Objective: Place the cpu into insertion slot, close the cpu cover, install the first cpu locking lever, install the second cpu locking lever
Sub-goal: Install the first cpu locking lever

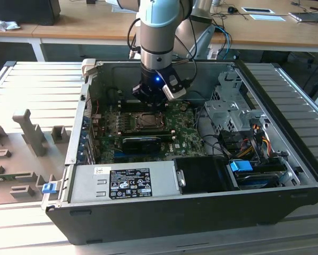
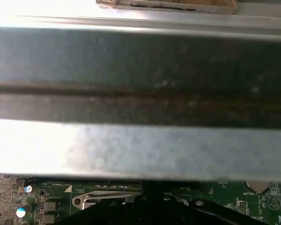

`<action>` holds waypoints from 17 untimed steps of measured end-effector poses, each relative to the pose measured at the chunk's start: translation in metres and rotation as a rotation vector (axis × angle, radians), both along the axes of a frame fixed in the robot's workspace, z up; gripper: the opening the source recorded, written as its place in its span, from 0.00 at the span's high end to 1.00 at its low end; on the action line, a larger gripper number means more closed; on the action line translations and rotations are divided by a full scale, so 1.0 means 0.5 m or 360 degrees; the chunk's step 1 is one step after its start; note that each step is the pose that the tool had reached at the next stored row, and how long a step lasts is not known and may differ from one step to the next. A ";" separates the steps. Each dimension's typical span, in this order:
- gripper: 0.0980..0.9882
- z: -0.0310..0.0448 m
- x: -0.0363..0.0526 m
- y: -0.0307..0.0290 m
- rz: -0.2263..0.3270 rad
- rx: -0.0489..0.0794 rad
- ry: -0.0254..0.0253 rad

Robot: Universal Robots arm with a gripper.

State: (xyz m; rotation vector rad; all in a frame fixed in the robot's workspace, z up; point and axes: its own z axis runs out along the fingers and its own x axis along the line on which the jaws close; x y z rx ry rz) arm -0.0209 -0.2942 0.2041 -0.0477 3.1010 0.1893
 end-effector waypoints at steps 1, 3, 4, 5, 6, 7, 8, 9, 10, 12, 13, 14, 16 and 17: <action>0.99 0.000 0.000 0.000 0.0000 -0.0002 -0.00003; 0.99 -0.001 0.000 0.000 0.0000 -0.0021 0.00005; 0.99 -0.001 0.000 0.000 0.0000 -0.0028 0.00004; 0.99 -0.002 0.000 0.000 0.0000 -0.0035 0.00004; 0.99 -0.002 0.001 0.000 0.0000 -0.0041 0.00006; 0.99 -0.002 0.001 0.000 0.0000 -0.0045 0.00007; 0.99 -0.002 0.001 0.000 0.0000 -0.0045 0.00006; 0.99 -0.001 0.001 0.000 0.0000 -0.0044 -0.00004; 0.99 0.003 0.001 0.000 0.0000 -0.0043 -0.00006; 0.99 0.009 0.001 0.000 0.0000 -0.0043 0.00001; 0.99 0.009 0.001 0.000 0.0000 -0.0043 0.00001; 0.99 0.008 0.001 0.000 0.0000 -0.0047 0.00000; 0.99 0.006 0.001 0.000 0.0000 -0.0059 0.00002; 0.99 0.004 0.001 0.000 0.0000 -0.0065 0.00001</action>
